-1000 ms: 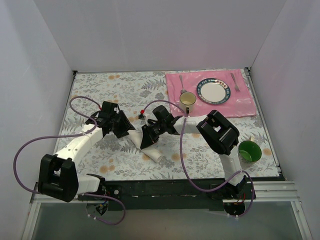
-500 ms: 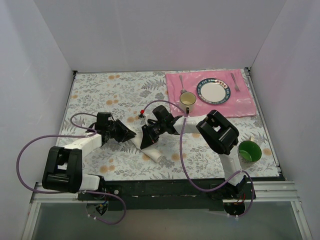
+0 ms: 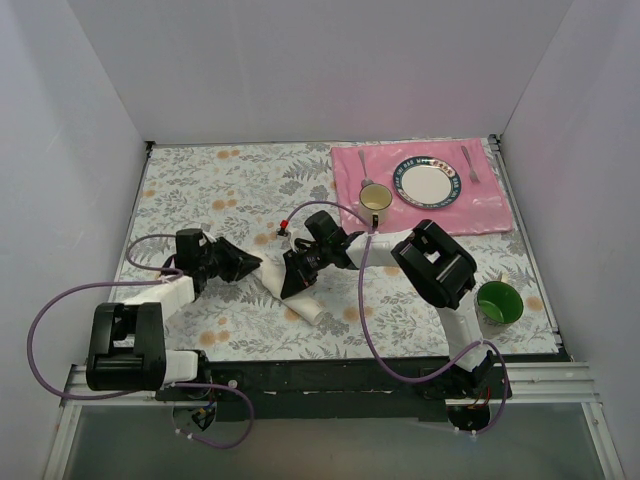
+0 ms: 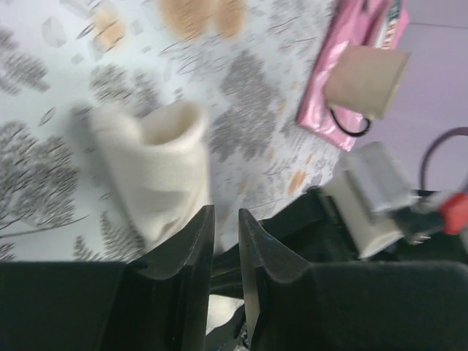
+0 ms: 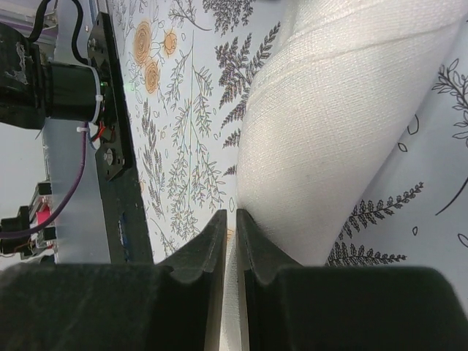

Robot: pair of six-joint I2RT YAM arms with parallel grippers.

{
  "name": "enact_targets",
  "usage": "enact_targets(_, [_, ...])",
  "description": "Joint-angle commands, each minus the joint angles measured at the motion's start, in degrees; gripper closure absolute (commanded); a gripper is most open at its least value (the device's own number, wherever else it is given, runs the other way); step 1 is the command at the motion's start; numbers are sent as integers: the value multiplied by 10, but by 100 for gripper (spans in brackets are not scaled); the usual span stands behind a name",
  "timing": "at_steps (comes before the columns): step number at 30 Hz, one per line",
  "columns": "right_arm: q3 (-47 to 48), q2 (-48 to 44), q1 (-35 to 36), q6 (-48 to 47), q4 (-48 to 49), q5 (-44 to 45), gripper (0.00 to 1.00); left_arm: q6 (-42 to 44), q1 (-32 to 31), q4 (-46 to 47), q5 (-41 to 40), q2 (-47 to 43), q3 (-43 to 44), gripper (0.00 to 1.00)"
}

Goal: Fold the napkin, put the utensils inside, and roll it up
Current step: Roll the napkin with the utensil

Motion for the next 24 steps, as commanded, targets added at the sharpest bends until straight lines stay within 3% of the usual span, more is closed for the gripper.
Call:
enact_targets(1, [8, 27, -4, -25, -37, 24, 82, 14, 4, -14, 13, -42, 58, 80])
enact_targets(11, [12, 31, -3, -31, -48, 24, 83, -21, 4, 92, 21, 72, 32, 80])
enact_targets(17, [13, 32, -4, -30, -47, 22, 83, 50, 4, 13, -40, 125, 80, 81])
enact_targets(20, [13, 28, -3, -31, -51, 23, 83, 65, 4, 6, -47, 69, 91, 77])
enact_targets(24, [14, 30, -3, -30, -50, 19, 83, 90, 1, -74, -59, 29, 135, 76])
